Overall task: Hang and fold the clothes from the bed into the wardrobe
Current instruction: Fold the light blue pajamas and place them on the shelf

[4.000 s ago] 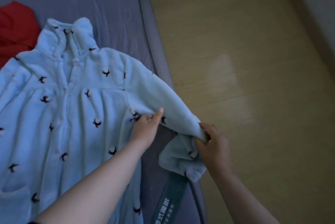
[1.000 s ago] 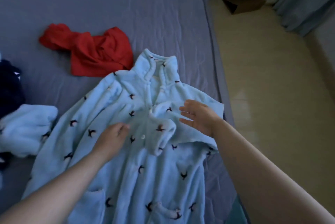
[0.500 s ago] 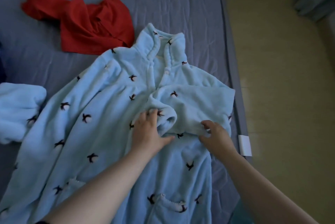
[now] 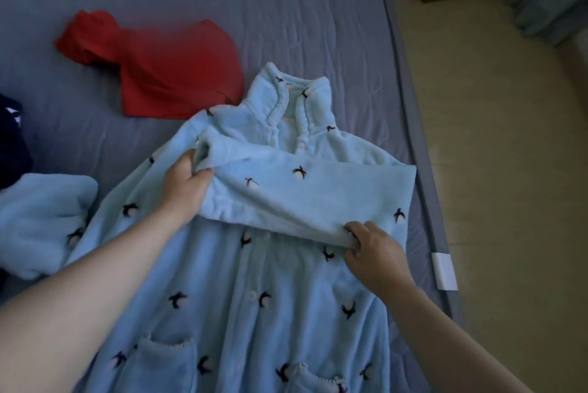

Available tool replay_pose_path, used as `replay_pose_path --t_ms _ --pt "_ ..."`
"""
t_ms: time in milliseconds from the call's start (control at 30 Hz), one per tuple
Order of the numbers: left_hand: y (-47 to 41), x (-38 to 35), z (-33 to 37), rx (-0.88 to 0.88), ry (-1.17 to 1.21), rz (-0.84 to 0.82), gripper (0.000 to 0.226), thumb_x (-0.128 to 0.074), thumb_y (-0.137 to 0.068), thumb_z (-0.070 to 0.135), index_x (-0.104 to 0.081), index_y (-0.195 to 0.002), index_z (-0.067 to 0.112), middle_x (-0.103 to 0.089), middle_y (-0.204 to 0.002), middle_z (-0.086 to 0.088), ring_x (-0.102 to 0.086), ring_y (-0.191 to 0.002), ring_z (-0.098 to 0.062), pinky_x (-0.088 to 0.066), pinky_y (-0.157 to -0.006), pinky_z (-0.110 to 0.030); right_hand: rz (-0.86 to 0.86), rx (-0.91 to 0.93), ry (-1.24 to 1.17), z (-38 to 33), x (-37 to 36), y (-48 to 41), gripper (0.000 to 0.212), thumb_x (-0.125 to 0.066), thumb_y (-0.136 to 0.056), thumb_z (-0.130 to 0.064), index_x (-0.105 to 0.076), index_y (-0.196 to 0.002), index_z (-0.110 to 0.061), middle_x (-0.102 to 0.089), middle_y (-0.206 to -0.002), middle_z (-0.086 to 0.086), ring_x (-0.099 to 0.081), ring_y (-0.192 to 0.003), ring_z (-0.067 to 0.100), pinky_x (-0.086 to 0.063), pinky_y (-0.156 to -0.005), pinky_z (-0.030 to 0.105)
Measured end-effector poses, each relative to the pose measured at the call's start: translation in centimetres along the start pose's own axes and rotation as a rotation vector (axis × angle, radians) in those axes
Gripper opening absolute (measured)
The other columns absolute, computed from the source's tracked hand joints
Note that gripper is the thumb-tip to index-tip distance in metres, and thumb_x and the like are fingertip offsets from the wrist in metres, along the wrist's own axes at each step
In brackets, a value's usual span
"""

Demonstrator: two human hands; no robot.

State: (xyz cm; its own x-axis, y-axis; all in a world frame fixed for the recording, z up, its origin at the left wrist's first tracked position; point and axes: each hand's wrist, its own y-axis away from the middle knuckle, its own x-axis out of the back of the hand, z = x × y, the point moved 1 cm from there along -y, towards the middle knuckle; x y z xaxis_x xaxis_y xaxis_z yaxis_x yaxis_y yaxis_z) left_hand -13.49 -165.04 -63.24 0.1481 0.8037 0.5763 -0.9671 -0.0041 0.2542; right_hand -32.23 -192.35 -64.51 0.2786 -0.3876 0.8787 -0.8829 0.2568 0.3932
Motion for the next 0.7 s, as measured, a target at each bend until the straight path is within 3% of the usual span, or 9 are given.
replay_pose_path --t_ms 67,167,267,367,433,533,600,633,700 --pt "-1.5 0.9 -1.0 0.121 -0.050 -0.070 0.017 -0.066 -0.085 0.025 -0.058 -0.095 0.014 -0.058 -0.078 0.007 -0.053 -0.071 -0.007 -0.037 -0.056 -0.019 -0.121 0.013 0.017 -1.3 -0.7 -0.6 0.047 -0.052 -0.087 -0.028 -0.047 -0.133 -0.026 -0.057 -0.112 -0.002 -0.058 -0.098 0.020 -0.047 -0.071 0.029" --pt "-1.8 0.2 -2.9 0.334 -0.031 -0.211 0.045 -0.068 -0.077 0.054 -0.063 -0.091 0.012 -0.064 -0.083 0.002 -0.060 -0.081 -0.017 -0.043 -0.063 -0.029 -0.245 -0.051 -0.031 -2.9 -1.9 -1.6 0.048 -0.054 -0.089 -0.030 -0.047 -0.136 -0.023 -0.057 -0.121 0.001 -0.057 -0.105 0.021 -0.048 -0.080 0.030" --pt "-1.8 -1.1 -3.8 0.380 0.011 -0.065 0.050 -0.054 -0.089 0.050 -0.065 -0.099 0.003 -0.067 -0.096 -0.013 -0.063 -0.094 -0.030 -0.050 -0.083 -0.037 -0.094 -0.091 0.006 -3.9 -2.3 -2.7 0.035 -0.051 -0.090 -0.038 -0.062 -0.118 -0.019 -0.055 -0.114 0.005 -0.052 -0.108 0.025 -0.047 -0.087 0.034" --pt "-3.2 -0.9 -2.8 0.245 0.017 0.016 0.029 -0.047 -0.096 0.028 -0.061 -0.095 0.003 -0.065 -0.098 -0.016 -0.060 -0.095 -0.031 -0.048 -0.083 -0.038 0.064 -0.110 -0.019 -3.9 -2.5 -3.2 0.036 -0.054 -0.090 -0.040 -0.064 -0.117 -0.019 -0.046 -0.128 0.007 -0.037 -0.125 0.026 -0.041 -0.100 0.040" --pt "-3.9 -0.4 -2.2 0.095 0.003 -0.008 0.010 -0.046 -0.093 0.013 -0.055 -0.090 0.011 -0.060 -0.091 -0.007 -0.056 -0.090 -0.026 -0.041 -0.076 -0.031 -0.020 -0.164 -0.058 -3.4 -2.8 -3.1 0.048 -0.055 -0.091 -0.043 -0.052 -0.134 -0.022 -0.029 -0.147 0.009 -0.024 -0.137 0.028 -0.034 -0.110 0.040" --pt "-3.2 0.4 -2.3 -0.088 -0.089 -0.043 0.023 -0.051 -0.084 -0.002 -0.054 -0.105 0.008 -0.057 -0.100 -0.007 -0.054 -0.099 -0.029 -0.041 -0.078 -0.032 -0.098 -0.181 -0.097 -3.3 -3.2 -2.6 0.059 -0.056 -0.091 -0.046 -0.039 -0.143 -0.026 -0.020 -0.154 0.007 -0.021 -0.140 0.029 -0.032 -0.110 0.038" --pt "-2.3 0.5 -3.3 -0.098 -0.254 0.020 0.046 -0.072 -0.079 0.016 -0.050 -0.118 0.003 -0.051 -0.117 -0.016 -0.049 -0.110 -0.031 -0.040 -0.092 -0.036 -0.027 -0.084 -0.118 -3.8 -3.2 -2.1 0.055 -0.059 -0.090 -0.043 -0.045 -0.140 -0.024 -0.034 -0.144 0.004 -0.033 -0.132 0.025 -0.036 -0.105 0.034" --pt "-1.9 0.5 -3.9 -0.053 -0.293 0.068 0.053 -0.076 -0.076 0.029 -0.051 -0.114 0.002 -0.051 -0.116 -0.016 -0.050 -0.108 -0.030 -0.041 -0.091 -0.037 -0.006 -0.019 -0.120 -4.2 -3.3 -1.9 0.052 -0.062 -0.089 -0.040 -0.049 -0.136 -0.022 -0.042 -0.135 0.002 -0.040 -0.125 0.023 -0.039 -0.101 0.031" --pt "-1.3 0.1 -4.4 0.063 -0.306 0.063 0.052 -0.072 -0.075 0.048 -0.055 -0.100 0.005 -0.058 -0.102 -0.011 -0.056 -0.093 -0.026 -0.045 -0.076 -0.034 -0.022 0.069 -0.120 -4.9 -3.6 -1.6 0.044 -0.063 -0.088 -0.035 -0.055 -0.129 -0.022 -0.050 -0.121 -0.001 -0.048 -0.111 0.020 -0.044 -0.092 0.029"
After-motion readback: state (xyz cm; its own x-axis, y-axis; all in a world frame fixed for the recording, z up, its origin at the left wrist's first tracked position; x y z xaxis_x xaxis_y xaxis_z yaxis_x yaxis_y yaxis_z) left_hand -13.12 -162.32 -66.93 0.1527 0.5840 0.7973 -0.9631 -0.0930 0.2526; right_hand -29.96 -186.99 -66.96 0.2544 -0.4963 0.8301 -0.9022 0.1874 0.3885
